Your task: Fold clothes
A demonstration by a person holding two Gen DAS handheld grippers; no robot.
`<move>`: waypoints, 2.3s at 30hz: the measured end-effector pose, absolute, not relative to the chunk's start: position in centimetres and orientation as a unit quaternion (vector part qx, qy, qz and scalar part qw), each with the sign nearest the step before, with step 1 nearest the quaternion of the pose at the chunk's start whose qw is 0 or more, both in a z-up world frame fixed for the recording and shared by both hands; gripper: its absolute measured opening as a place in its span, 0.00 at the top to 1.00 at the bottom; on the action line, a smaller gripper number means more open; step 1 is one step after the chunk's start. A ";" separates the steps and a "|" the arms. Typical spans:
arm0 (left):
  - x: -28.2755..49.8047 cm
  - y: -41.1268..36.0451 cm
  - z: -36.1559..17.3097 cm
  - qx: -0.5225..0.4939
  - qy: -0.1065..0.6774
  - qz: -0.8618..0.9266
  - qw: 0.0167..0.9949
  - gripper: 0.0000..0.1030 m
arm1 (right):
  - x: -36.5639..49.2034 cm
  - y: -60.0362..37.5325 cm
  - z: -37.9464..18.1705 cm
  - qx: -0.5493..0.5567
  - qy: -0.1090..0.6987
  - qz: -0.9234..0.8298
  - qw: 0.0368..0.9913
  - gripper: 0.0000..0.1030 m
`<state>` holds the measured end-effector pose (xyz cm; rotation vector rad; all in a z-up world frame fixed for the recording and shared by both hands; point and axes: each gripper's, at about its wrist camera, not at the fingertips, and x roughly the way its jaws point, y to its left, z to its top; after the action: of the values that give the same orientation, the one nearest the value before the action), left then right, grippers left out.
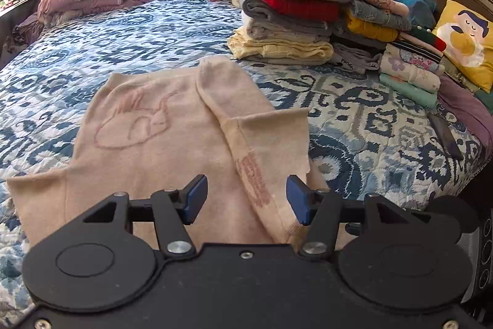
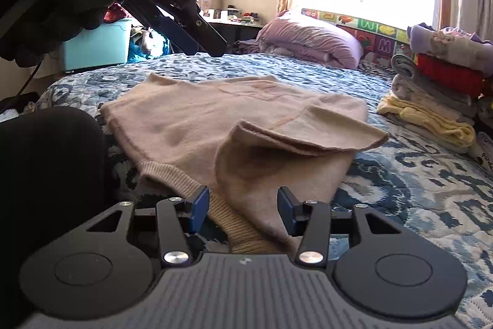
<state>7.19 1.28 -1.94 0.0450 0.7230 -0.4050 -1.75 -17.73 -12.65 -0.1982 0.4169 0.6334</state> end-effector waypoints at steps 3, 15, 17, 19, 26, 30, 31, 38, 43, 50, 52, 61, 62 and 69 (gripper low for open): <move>10.5 -1.1 -2.5 0.062 0.353 -0.225 0.906 0.46 | -0.9 -17.8 -12.9 -0.083 0.201 0.309 0.926 0.51; 23.6 -6.4 -7.1 0.192 0.411 -0.369 0.811 0.46 | 0.6 -18.0 -13.6 -0.055 0.230 0.329 0.914 0.47; 25.1 -6.9 -7.9 0.188 0.423 -0.390 0.796 0.49 | 0.8 -18.4 -13.4 -0.042 0.230 0.326 0.916 0.45; 26.6 -7.4 -8.6 0.183 0.435 -0.410 0.780 0.68 | 1.0 -18.8 -13.3 -0.032 0.231 0.325 0.916 0.45; 29.2 -2.5 -8.1 0.005 0.392 -0.410 0.824 0.94 | 1.5 -18.5 -13.9 -0.035 0.257 0.337 0.905 0.45; 30.0 0.4 -8.2 -0.087 0.360 -0.393 0.842 0.94 | 1.3 -18.5 -14.0 -0.028 0.259 0.343 0.903 0.44; 30.0 0.6 -8.5 -0.094 0.359 -0.388 0.843 0.94 | 1.3 -18.5 -14.0 -0.027 0.261 0.343 0.902 0.44; 30.1 1.8 -10.1 -0.109 0.366 -0.384 0.841 0.94 | 0.5 -17.7 -14.0 -0.066 0.248 0.334 0.907 0.45; 30.2 2.1 -10.2 -0.108 0.367 -0.392 0.837 0.94 | -1.7 -14.4 -14.5 -0.222 0.177 0.314 0.906 0.44; 31.3 0.6 -11.8 -0.069 0.408 -0.352 0.840 0.94 | -1.1 -13.8 -15.5 -0.225 0.217 0.333 0.890 0.40; 31.3 0.2 -12.1 -0.058 0.410 -0.341 0.844 0.92 | -1.3 -13.7 -15.6 -0.229 0.217 0.338 0.887 0.33; 28.8 0.8 -6.1 -0.039 0.356 -0.298 0.885 0.80 | -2.9 -16.4 -13.1 -0.163 0.199 0.336 0.906 0.44; 28.2 1.0 -5.4 -0.030 0.356 -0.296 0.886 0.77 | -3.0 -16.9 -12.5 -0.149 0.193 0.334 0.910 0.48; 22.2 -0.6 -5.2 0.044 0.380 -0.325 0.865 0.74 | -0.8 -19.1 -10.7 -0.060 0.170 0.278 0.943 0.71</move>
<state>22.19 -0.59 -5.24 0.0925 0.7955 -0.6800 -0.80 -19.13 -10.70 -0.1232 0.3462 0.5670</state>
